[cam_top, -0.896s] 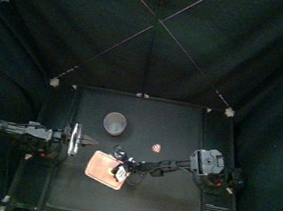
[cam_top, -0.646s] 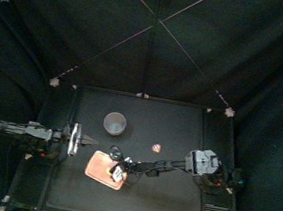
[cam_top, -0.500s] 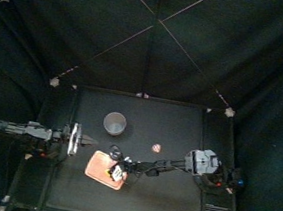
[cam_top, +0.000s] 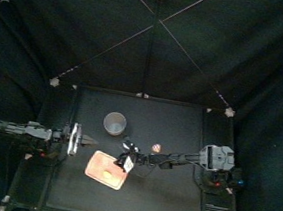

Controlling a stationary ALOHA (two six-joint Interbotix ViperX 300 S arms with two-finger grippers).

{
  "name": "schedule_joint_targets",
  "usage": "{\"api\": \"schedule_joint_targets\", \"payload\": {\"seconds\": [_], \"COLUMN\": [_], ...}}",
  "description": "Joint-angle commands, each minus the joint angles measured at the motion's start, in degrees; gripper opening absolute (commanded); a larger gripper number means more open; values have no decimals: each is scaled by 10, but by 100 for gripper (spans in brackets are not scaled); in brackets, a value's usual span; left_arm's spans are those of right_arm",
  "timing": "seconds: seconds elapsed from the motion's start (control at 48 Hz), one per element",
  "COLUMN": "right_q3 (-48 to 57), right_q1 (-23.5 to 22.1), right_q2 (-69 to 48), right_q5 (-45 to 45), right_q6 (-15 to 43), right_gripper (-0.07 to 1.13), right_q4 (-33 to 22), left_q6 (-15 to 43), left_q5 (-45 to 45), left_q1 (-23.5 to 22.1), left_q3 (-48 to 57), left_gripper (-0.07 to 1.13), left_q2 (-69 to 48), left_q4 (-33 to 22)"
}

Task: Pick the chip then place it on the pink plate
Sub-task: Drop chip on the pink plate and return to neutral

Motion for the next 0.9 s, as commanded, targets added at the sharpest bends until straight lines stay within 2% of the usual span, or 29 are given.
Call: {"api": "schedule_joint_targets", "payload": {"seconds": [0.021, 0.271, 0.5, 0.604, 0.708, 0.896], "right_q3": [47, 171, 229, 245, 251, 262], "right_q1": [-24, -89, -128, -142, -146, -144], "right_q2": [-88, -218, -274, -291, -301, -320], "right_q5": [-44, -143, -185, -192, -209, -229], "right_q6": [-3, -19, -101, -156, -192, -225], "right_gripper": [75, 75, 75, 75, 75, 75], "right_q4": [-6, -42, -107, -138, -139, -147], "left_q6": [1, 2, 2, 2, 0, 1], "left_q5": [-3, -3, -3, -4, -4, -5], "left_q1": [-2, 0, 4, 5, 11, 27], "left_q3": [-8, -7, -2, 6, 8, 6], "left_gripper": [-1, -1, -1, -1, -1, -1], "left_q2": [1, 1, 1, 1, 1, 1], "left_q4": [2, 12, 14, 14, 12, 11]}}
